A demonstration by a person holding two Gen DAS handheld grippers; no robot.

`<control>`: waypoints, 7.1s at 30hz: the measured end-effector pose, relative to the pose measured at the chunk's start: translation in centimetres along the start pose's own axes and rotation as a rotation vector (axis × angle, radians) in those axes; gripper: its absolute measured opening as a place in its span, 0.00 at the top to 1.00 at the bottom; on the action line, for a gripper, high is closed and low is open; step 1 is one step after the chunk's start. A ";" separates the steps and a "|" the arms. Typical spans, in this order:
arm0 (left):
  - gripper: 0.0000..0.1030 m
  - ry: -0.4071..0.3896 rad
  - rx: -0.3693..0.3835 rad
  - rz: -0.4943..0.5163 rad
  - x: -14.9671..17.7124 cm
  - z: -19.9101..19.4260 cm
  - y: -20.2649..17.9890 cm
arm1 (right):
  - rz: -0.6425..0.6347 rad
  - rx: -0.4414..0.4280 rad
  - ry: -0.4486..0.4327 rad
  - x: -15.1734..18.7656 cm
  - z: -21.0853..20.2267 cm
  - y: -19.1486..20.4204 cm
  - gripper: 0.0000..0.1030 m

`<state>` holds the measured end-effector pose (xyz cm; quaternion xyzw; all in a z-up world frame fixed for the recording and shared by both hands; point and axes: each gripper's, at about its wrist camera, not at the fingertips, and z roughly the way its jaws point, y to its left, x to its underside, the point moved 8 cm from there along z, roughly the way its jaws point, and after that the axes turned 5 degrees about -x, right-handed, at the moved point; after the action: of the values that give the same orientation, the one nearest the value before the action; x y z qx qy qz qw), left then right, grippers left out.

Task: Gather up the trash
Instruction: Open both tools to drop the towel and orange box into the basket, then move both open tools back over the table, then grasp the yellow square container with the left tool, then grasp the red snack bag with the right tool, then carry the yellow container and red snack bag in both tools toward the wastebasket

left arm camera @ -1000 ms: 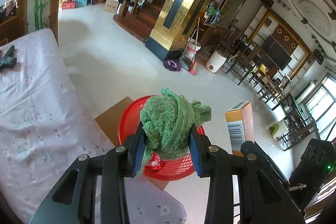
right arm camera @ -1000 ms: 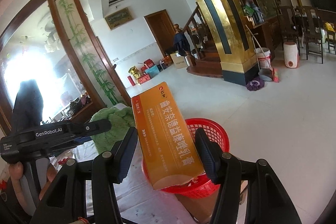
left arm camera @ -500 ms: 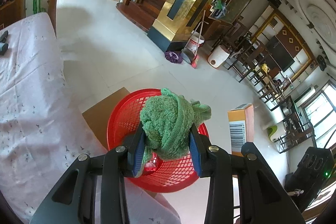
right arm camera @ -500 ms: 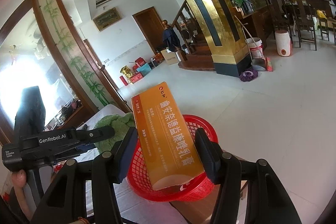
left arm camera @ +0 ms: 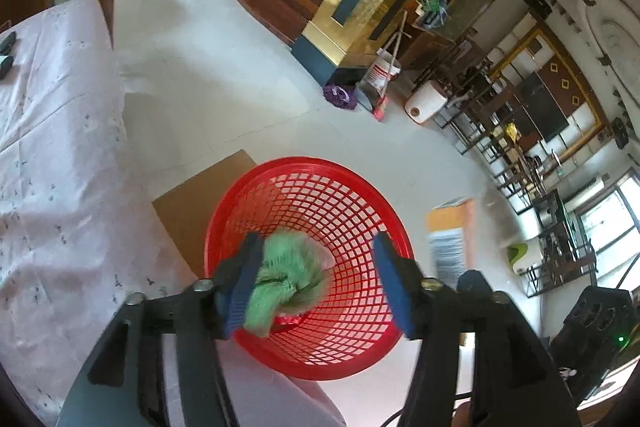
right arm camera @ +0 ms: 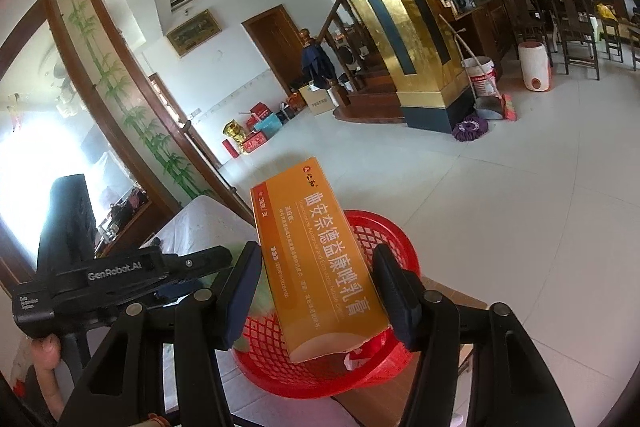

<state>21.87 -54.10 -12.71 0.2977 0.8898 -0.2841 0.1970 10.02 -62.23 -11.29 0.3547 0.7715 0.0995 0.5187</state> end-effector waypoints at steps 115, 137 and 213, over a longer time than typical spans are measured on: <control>0.34 -0.447 -0.380 -0.711 22.1 -35.6 44.8 | -0.130 -0.391 0.889 33.6 22.2 41.9 0.66; 0.34 -0.446 -0.349 -0.425 18.5 -33.5 29.0 | -0.298 -0.561 0.376 17.5 -2.8 29.8 0.69; 0.34 -0.374 -0.283 -0.222 20.1 -29.9 17.1 | -0.634 -0.514 0.760 35.0 -8.0 9.1 0.72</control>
<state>12.49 -15.73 -7.03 0.1099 0.8961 -0.2267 0.3654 -0.31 -31.09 -28.55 -0.0935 0.9240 0.2446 0.2785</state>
